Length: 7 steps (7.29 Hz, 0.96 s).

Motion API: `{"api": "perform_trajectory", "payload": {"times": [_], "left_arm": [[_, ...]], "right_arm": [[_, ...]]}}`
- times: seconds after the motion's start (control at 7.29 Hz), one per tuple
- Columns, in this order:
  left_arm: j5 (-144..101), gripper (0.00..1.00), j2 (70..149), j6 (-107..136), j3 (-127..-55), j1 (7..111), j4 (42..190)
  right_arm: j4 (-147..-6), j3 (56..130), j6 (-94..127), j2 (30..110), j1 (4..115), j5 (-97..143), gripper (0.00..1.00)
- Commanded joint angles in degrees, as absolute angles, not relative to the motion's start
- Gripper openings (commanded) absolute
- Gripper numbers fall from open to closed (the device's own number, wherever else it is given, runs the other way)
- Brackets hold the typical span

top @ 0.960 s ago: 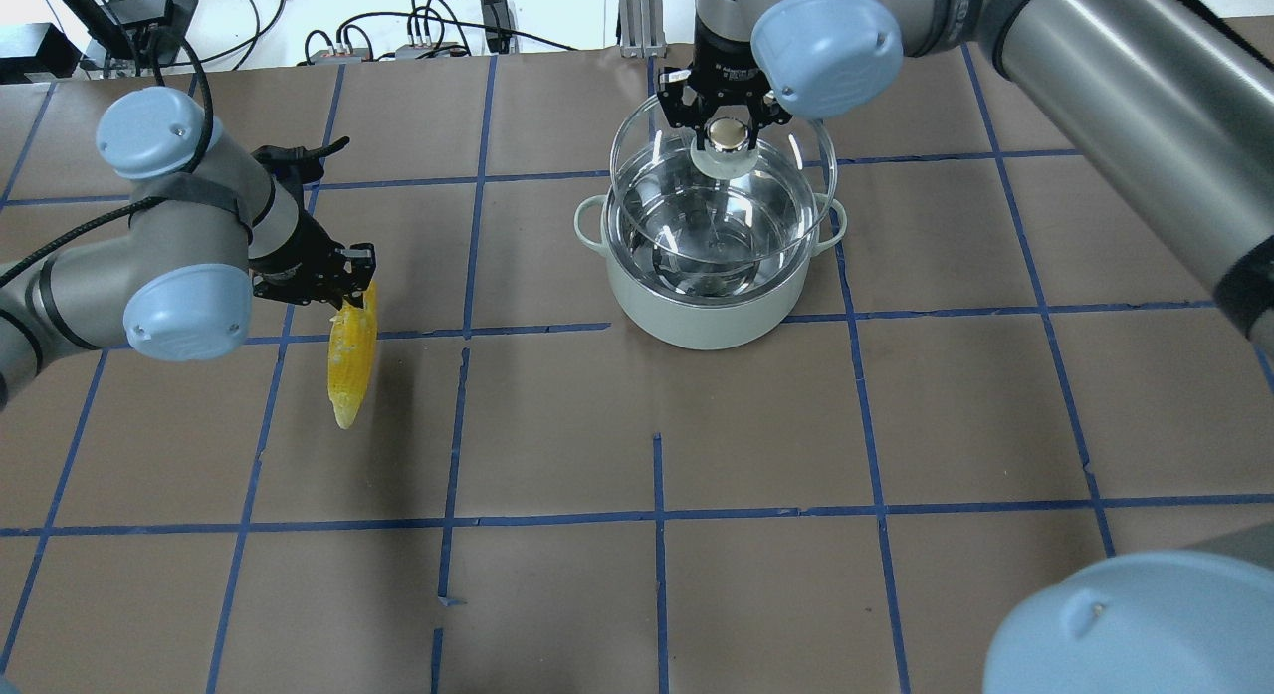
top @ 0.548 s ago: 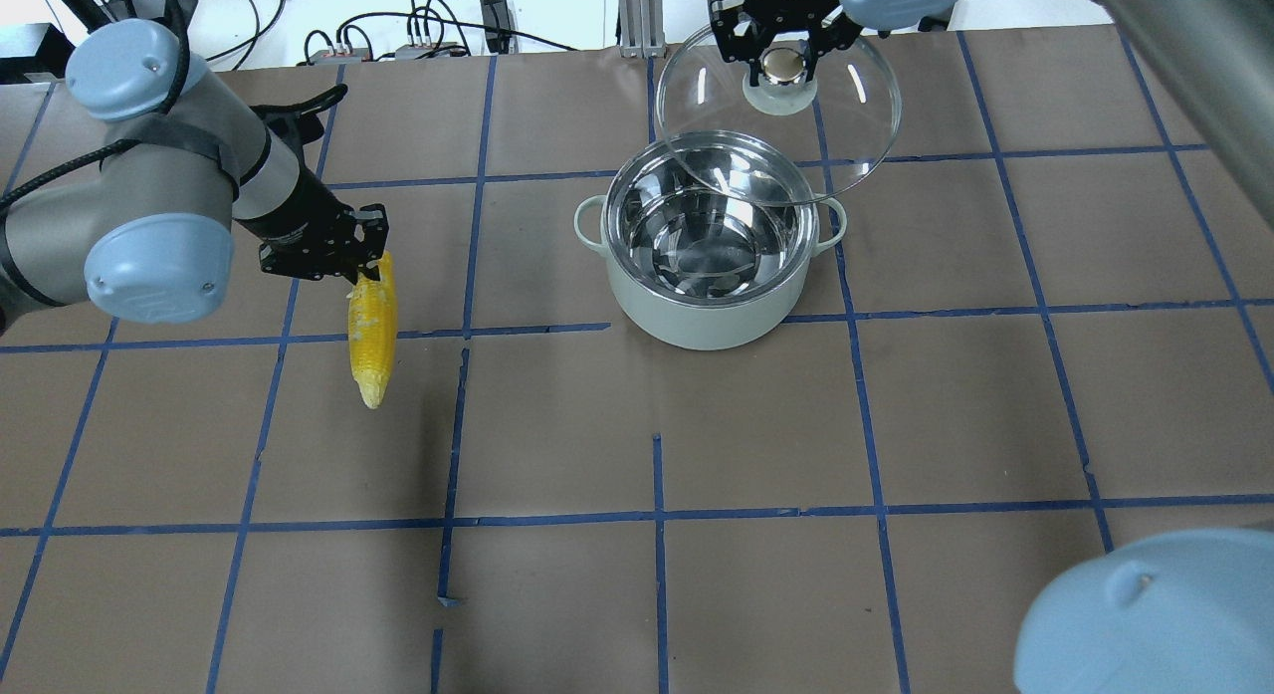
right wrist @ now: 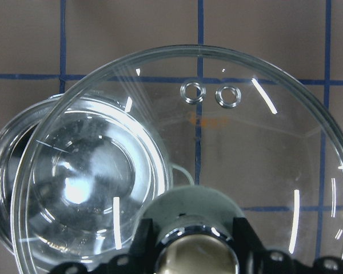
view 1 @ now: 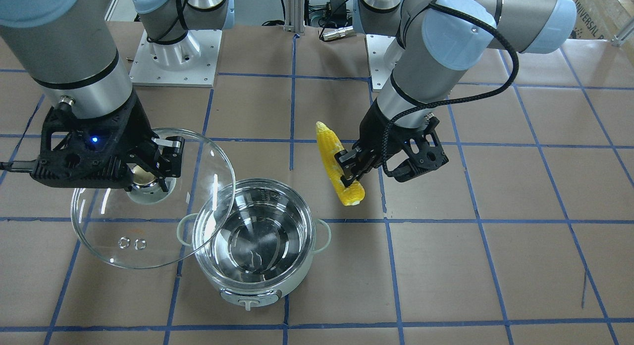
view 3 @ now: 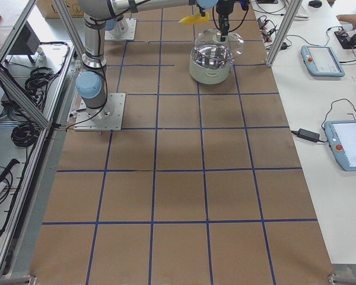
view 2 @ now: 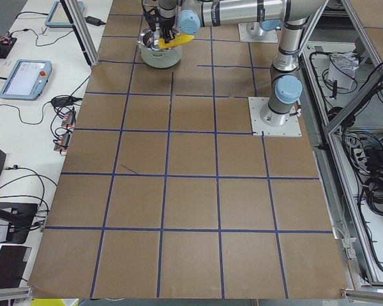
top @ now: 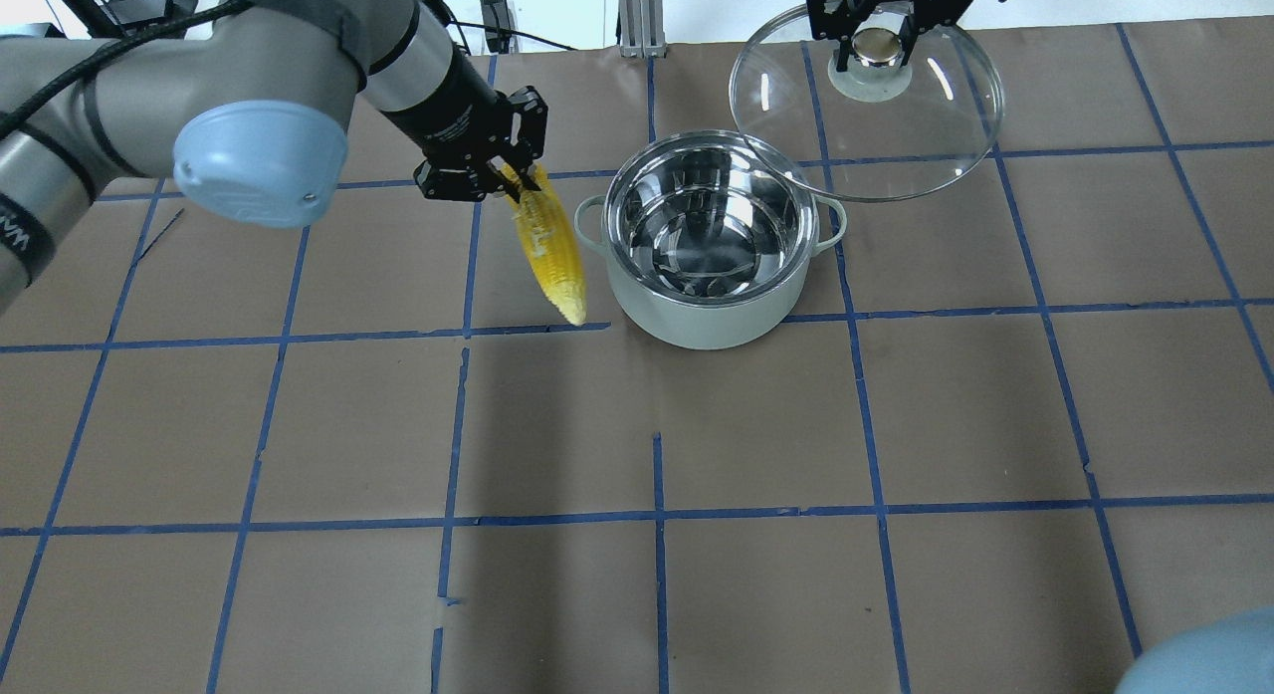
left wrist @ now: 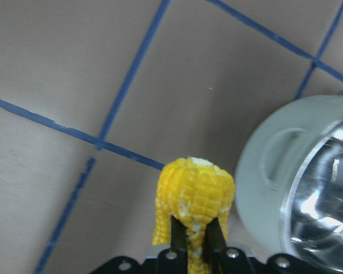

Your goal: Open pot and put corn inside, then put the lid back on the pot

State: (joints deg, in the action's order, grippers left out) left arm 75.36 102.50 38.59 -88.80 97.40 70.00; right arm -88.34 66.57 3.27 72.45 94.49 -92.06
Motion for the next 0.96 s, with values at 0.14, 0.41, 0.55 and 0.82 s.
{"api": "perform_trajectory", "payload": {"times": [0.14, 0.41, 0.55, 0.82], "left_arm": [[73.3, 0.02, 112.6, 46.7, -78.8, 102.0, 68.8], [73.4, 0.11, 117.4, 49.4, -74.2, 103.0, 68.4], [73.6, 0.98, 117.7, 49.7, -74.4, 103.1, 68.0], [73.6, 1.0, 117.7, 49.3, -75.1, 103.1, 67.6]], "right_arm": [[-85.0, 66.5, 2.9, 73.4, 92.9, -91.4, 0.27], [-84.5, 67.0, 1.8, 74.5, 89.6, -90.8, 0.27], [-83.4, 67.5, 1.2, 75.4, 89.1, -90.8, 0.28], [-82.0, 69.1, 1.3, 77.2, 89.7, -90.6, 0.28]]}}
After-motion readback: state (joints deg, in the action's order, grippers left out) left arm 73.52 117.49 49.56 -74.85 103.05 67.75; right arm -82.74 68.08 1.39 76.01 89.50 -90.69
